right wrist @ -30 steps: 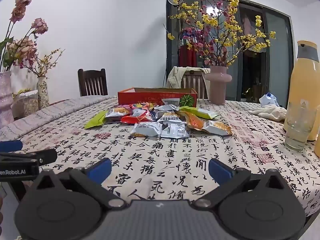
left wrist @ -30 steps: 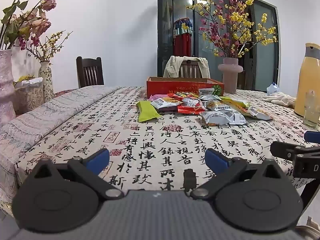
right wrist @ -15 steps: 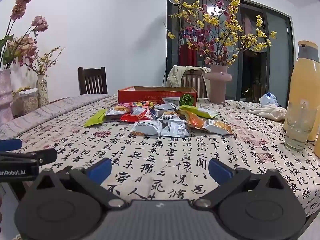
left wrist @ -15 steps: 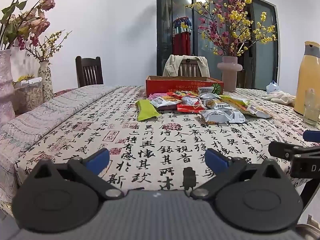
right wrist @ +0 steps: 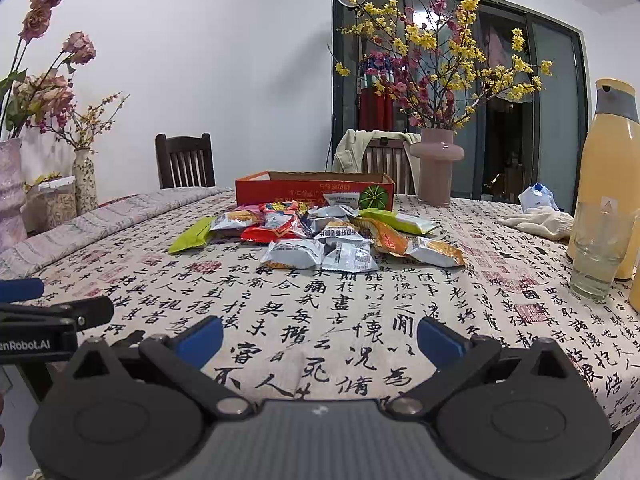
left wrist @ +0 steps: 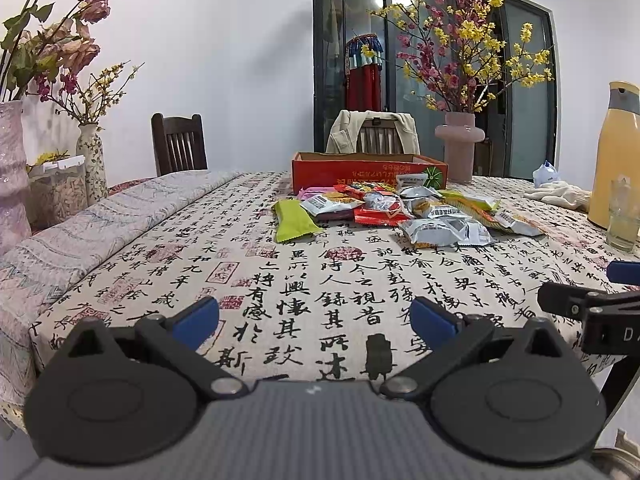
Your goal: Organize snacks
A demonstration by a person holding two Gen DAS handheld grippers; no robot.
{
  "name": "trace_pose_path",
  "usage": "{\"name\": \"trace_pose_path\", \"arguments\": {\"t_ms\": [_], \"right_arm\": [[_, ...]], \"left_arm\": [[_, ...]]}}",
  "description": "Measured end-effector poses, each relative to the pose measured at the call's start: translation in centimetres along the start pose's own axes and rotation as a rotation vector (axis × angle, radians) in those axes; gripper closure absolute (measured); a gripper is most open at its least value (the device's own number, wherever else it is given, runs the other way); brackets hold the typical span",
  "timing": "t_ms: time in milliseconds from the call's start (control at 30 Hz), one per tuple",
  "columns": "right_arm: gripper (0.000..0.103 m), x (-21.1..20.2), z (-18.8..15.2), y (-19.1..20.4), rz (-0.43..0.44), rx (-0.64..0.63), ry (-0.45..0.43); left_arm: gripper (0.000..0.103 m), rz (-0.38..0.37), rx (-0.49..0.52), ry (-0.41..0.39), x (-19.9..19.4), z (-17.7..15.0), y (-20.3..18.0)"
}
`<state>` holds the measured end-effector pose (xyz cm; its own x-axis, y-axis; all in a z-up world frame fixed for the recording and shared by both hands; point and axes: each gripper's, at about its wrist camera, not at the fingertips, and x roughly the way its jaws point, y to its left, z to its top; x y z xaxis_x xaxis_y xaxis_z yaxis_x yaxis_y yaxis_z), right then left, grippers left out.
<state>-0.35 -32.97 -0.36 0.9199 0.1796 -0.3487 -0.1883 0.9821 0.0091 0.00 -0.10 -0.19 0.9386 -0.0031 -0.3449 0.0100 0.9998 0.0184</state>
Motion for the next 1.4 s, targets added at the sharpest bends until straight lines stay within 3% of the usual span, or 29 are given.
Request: {"name": "trace_pose_path", "arguments": {"t_ms": [1400], "right_arm": [[0.000, 0.07, 0.12, -0.52, -0.007, 0.012, 0.002]], "left_arm": [[0.000, -0.001, 0.007, -0.003, 0.01, 0.24, -0.06]]}}
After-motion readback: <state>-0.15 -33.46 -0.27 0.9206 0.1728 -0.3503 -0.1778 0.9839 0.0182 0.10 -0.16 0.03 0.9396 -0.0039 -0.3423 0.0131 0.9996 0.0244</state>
